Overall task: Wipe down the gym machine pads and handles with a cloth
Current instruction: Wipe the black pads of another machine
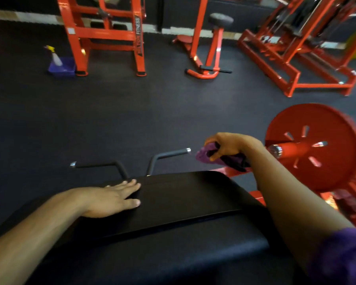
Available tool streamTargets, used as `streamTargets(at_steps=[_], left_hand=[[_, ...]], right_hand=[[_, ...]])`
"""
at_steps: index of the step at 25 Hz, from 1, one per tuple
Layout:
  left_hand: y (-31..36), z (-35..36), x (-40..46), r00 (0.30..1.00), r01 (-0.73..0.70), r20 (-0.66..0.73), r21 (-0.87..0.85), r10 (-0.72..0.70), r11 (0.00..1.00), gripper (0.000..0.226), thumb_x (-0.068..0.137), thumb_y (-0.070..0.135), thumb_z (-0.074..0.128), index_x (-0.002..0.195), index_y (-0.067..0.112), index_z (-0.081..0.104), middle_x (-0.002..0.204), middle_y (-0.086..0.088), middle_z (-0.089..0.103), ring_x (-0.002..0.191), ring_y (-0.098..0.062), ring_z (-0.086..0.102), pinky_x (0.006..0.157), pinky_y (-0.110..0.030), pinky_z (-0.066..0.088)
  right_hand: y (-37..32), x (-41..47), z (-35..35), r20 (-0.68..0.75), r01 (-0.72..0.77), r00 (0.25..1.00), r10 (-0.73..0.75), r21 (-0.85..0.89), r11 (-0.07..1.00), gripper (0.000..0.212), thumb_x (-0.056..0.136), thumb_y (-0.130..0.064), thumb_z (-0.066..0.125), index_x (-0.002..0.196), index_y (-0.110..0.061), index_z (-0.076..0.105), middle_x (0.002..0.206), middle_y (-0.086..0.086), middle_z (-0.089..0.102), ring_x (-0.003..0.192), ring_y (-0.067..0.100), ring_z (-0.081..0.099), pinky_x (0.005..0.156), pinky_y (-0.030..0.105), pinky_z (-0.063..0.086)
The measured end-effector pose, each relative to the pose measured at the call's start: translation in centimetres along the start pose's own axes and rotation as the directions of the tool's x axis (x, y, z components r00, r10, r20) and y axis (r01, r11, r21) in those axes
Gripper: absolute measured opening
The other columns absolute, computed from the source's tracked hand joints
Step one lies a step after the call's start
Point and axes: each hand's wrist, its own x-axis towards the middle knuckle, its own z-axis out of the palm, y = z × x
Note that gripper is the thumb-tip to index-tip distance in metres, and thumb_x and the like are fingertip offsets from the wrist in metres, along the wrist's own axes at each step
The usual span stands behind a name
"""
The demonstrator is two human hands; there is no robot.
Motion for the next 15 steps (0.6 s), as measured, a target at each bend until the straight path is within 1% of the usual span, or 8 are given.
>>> streamTargets(at_steps=[1,3,5,7,9,11,13,15], left_hand=[[1.4,-0.7,0.6,1.000,-0.015,-0.022,0.025,0.015,1.000,0.084,0.099,0.071,0.026,0.164,0.030,-0.007,0.169,0.014,-0.017,0.153,-0.002,-0.013,0.125,-0.031,-0.004],[4.8,-0.8,2.0,0.982,-0.148,-0.114,0.019,0.150,0.989,0.068,0.110,0.052,0.027,0.164,0.029,-0.006,0.170,0.011,-0.016,0.156,-0.005,-0.010,0.126,-0.035,-0.005],[7.1,0.1,3.6,0.954,-0.266,-0.124,0.061,0.272,0.962,0.065,0.110,0.053,0.022,0.164,0.029,-0.008,0.170,0.010,-0.016,0.155,-0.005,-0.013,0.128,-0.040,-0.007],[7.1,0.9,4.8,0.951,-0.294,-0.076,0.070,0.299,0.953,0.067,0.107,0.059,0.016,0.163,0.031,-0.010,0.169,0.012,-0.018,0.154,-0.003,-0.017,0.128,-0.040,-0.009],[6.2,1.0,4.9,0.954,-0.292,-0.045,0.062,0.295,0.954,0.069,0.105,0.063,0.014,0.162,0.034,-0.012,0.168,0.016,-0.021,0.151,0.000,-0.021,0.127,-0.038,-0.011],[5.9,0.5,5.1,0.950,-0.313,-0.006,0.051,0.313,0.948,0.069,0.105,0.063,0.015,0.161,0.035,-0.013,0.167,0.018,-0.022,0.151,0.000,-0.023,0.127,-0.038,-0.012],[6.1,0.0,4.9,0.946,-0.323,0.016,0.042,0.323,0.945,0.070,0.105,0.063,0.016,0.161,0.034,-0.014,0.167,0.017,-0.023,0.151,0.000,-0.024,0.127,-0.039,-0.013],[5.9,-0.1,4.9,0.944,-0.330,0.020,0.040,0.329,0.943,0.071,0.105,0.064,0.018,0.161,0.034,-0.014,0.166,0.016,-0.024,0.151,-0.001,-0.025,0.127,-0.040,-0.013]], right_hand=[[2.1,-1.7,-0.3,-0.061,-0.055,0.997,0.056,0.018,0.998,0.028,0.077,-0.036,0.084,0.099,-0.037,0.066,0.096,-0.010,0.071,0.089,0.017,0.068,0.084,0.039,0.053],[4.9,-4.1,1.6,-0.071,-0.111,0.990,0.118,0.092,0.989,0.020,0.083,-0.039,0.081,0.095,-0.038,0.065,0.096,-0.011,0.070,0.089,0.017,0.066,0.084,0.037,0.050],[5.6,-5.9,6.1,-0.067,-0.136,0.984,0.168,0.336,0.932,0.012,0.088,-0.041,0.076,0.098,-0.041,0.068,0.100,-0.015,0.071,0.095,0.011,0.065,0.091,0.034,0.049],[5.1,-6.1,8.9,-0.154,-0.121,0.962,0.227,0.504,0.855,0.019,0.092,-0.036,0.072,0.109,-0.043,0.067,0.111,-0.013,0.070,0.106,0.008,0.064,0.099,0.030,0.049],[3.8,-4.5,8.5,-0.205,-0.048,0.964,0.170,0.495,0.867,0.023,0.095,-0.025,0.070,0.116,-0.033,0.066,0.112,-0.010,0.070,0.105,0.006,0.063,0.095,0.024,0.048],[1.8,-1.8,7.3,-0.155,0.041,0.988,0.023,0.398,0.917,0.022,0.094,-0.022,0.072,0.115,-0.023,0.068,0.110,-0.008,0.071,0.102,0.006,0.066,0.096,0.029,0.051],[-1.2,1.0,6.9,-0.091,0.136,0.989,-0.115,0.277,0.951,0.025,0.092,-0.026,0.074,0.116,-0.022,0.069,0.113,-0.008,0.071,0.106,0.008,0.067,0.100,0.032,0.051],[-4.2,3.1,7.6,-0.058,0.203,0.979,-0.195,0.205,0.958,0.025,0.093,-0.027,0.072,0.117,-0.025,0.068,0.116,-0.011,0.070,0.107,0.006,0.066,0.099,0.028,0.050]])
